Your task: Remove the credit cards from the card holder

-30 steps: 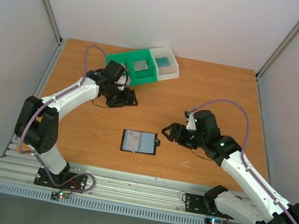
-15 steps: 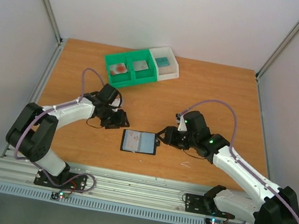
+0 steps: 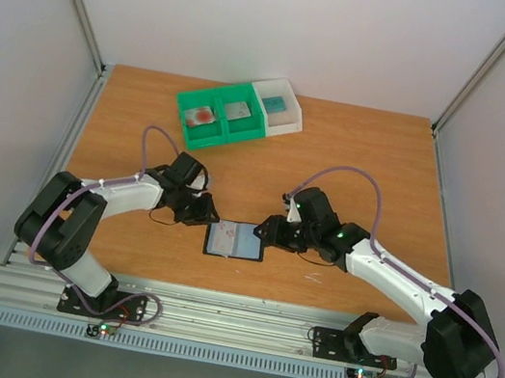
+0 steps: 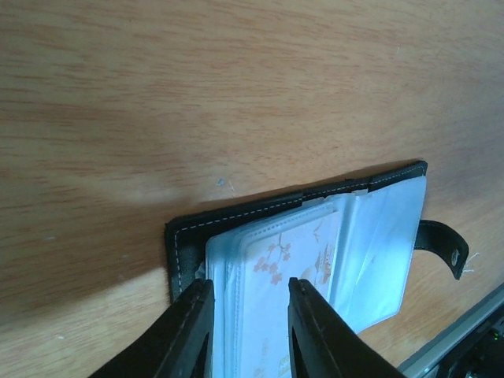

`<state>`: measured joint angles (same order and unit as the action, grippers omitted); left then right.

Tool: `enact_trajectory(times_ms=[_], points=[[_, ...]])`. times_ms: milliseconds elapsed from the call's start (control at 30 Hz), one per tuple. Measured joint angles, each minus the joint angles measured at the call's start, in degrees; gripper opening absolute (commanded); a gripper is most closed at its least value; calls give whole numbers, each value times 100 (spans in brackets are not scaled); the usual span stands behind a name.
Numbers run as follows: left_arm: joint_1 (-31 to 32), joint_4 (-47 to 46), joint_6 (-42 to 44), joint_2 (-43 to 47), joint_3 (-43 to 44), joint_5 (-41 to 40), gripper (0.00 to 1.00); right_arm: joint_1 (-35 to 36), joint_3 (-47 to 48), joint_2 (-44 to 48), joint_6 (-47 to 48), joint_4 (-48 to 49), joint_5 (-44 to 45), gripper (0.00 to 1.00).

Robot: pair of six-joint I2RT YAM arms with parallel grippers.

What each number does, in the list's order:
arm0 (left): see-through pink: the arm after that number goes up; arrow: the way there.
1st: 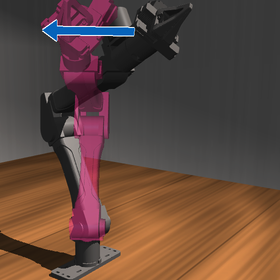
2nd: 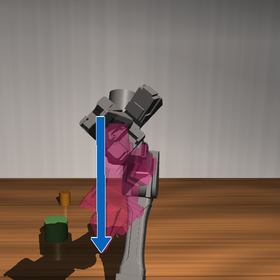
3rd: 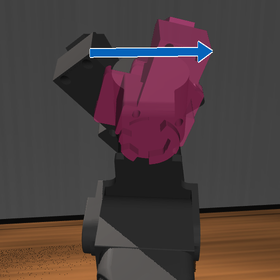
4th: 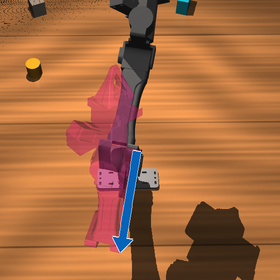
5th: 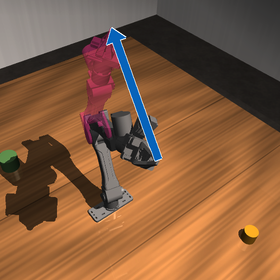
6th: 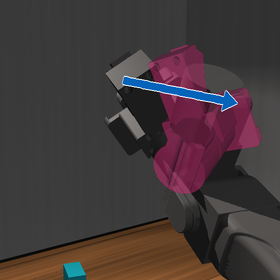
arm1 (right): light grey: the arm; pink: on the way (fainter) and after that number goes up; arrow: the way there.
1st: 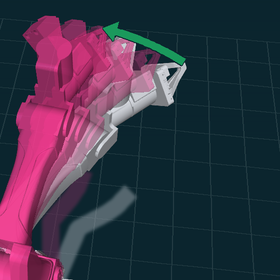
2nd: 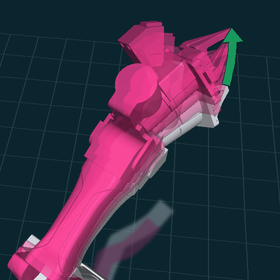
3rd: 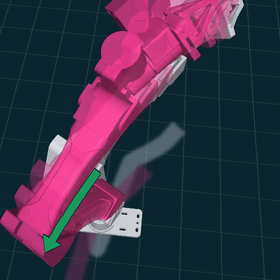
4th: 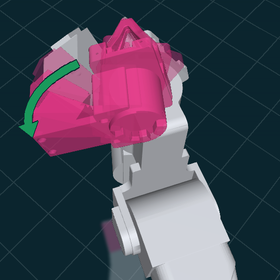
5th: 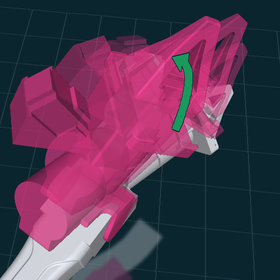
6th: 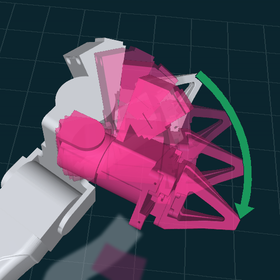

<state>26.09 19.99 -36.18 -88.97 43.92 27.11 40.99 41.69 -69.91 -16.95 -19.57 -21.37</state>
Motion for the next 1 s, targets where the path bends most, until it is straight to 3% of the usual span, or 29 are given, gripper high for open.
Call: enact_trajectory(times_ms=[300,600,1000], points=[[216,-483,-271,-146,-197,160,14,76,0,-249,-4,155,17,40],[363,-1036,-667,-208,-402,354,15,149,0,-522,2,269,76,37],[363,-1014,-730,-17,-520,203,17,352,33,-1379,-2,723,81,31]])
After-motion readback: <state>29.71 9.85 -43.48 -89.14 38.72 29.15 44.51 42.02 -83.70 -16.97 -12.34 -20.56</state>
